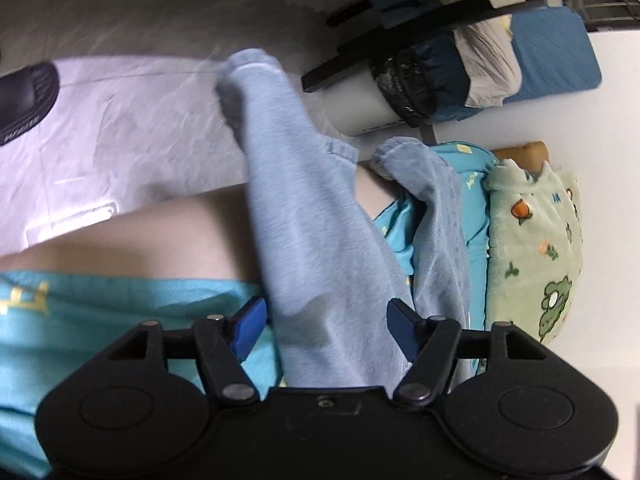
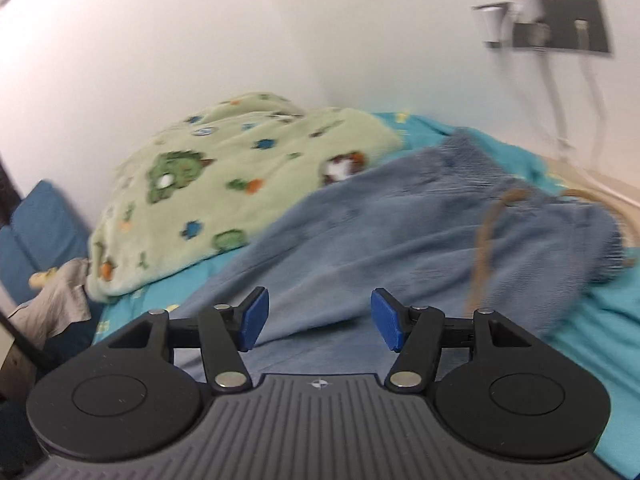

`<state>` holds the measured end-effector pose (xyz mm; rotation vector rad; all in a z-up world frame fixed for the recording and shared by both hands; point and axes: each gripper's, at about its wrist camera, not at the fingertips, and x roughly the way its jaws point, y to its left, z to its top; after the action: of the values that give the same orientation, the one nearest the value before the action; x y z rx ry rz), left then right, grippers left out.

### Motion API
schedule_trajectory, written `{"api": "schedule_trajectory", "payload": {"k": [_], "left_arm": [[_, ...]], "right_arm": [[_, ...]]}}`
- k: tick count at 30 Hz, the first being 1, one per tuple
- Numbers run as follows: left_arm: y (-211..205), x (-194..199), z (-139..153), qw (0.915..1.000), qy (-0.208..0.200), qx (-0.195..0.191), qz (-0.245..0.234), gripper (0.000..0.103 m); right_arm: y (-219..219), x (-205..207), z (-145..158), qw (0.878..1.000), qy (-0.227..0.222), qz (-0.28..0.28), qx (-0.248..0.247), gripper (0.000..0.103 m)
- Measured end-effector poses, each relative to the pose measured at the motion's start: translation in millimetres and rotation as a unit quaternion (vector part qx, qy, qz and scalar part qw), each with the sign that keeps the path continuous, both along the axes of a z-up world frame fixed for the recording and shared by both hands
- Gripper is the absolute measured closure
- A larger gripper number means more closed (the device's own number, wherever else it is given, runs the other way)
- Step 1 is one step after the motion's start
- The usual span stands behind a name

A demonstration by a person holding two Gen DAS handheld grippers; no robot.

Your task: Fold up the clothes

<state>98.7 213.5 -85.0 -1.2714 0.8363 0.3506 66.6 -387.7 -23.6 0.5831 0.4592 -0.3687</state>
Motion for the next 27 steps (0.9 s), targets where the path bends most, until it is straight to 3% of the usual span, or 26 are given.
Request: {"api": "schedule_trajectory", "payload": {"k": [5, 8, 15, 17, 22, 25, 27], "left_arm": [[5.2, -9.8, -8.5, 0.9992, 0.028, 0.004, 0.027, 0.039], [12.7, -10.7, -22.0, 0.9979, 0.027, -0.033, 0.049, 0.041], [19.4, 3.6, -36.4, 0.9961, 0.031, -0.058, 0.059, 0.043], [19.2, 6.3, -39.2, 0.996, 0.034, -0.058, 0.059, 0.046], [18.2, 18.7, -40.7, 0.9965, 0.034, -0.042, 0.063, 0.049], [16.6, 26.9, -41.6, 0.9972, 0.032, -0.032, 0.06, 0.063], [15.9, 29.4, -41.0, 0.9971, 0.034, -0.027, 0.063, 0.084]], "right_arm": [[-33.3, -27.8, 8.3, 0.998, -0.004, -0.049, 0.035, 0.043], [-55.6, -47.9, 5.4, 0.993, -0.012, -0.101, 0.065, 0.042], [-97.4, -82.9, -18.7, 0.956, -0.022, -0.236, 0.173, 0.041], [-104.2, -82.0, -24.4, 0.95, -0.006, -0.257, 0.18, 0.04], [-111.6, -60.6, -36.2, 0.949, 0.029, -0.263, 0.173, 0.031], [-114.6, -49.7, -46.6, 0.95, 0.039, -0.255, 0.176, 0.029], [-117.0, -40.8, -53.4, 0.948, 0.05, -0.259, 0.177, 0.03]]}}
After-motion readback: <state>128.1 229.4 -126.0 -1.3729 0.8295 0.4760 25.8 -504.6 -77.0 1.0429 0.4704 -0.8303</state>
